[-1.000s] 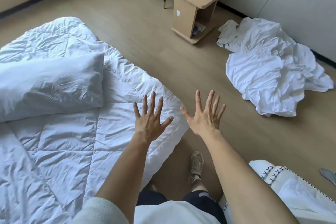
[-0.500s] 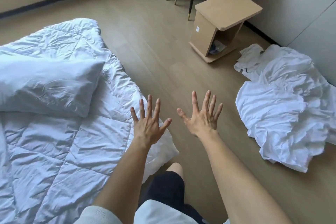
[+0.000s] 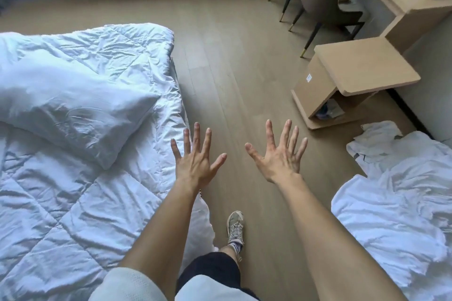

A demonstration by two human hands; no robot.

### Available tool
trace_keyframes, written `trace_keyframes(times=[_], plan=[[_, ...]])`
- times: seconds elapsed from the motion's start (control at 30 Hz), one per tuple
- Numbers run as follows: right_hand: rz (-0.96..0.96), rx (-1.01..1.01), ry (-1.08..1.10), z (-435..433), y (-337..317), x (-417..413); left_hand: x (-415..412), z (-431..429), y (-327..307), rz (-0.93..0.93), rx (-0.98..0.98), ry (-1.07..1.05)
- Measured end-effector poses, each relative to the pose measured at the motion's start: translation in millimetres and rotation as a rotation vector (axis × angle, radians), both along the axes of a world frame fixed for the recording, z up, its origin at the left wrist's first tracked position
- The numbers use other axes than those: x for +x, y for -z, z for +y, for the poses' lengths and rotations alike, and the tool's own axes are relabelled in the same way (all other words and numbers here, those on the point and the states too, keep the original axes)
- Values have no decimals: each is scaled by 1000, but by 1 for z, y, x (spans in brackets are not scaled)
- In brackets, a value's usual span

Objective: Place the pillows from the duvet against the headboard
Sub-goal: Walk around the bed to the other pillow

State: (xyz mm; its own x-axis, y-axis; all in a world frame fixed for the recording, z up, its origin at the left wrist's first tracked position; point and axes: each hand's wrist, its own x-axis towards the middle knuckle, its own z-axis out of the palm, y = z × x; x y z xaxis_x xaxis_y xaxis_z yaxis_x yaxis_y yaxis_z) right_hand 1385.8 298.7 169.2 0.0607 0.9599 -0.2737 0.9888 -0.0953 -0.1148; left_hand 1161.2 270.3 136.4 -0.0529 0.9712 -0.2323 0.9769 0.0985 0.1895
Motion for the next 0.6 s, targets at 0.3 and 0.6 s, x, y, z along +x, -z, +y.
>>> trace_keyframes(times=[0.3, 0.6], plan=[[28, 2, -205, 145, -20, -26, -11, 105, -25, 10, -28, -208], [36, -2, -375, 292, -16, -60, -34, 222, -28, 53, -14, -373]])
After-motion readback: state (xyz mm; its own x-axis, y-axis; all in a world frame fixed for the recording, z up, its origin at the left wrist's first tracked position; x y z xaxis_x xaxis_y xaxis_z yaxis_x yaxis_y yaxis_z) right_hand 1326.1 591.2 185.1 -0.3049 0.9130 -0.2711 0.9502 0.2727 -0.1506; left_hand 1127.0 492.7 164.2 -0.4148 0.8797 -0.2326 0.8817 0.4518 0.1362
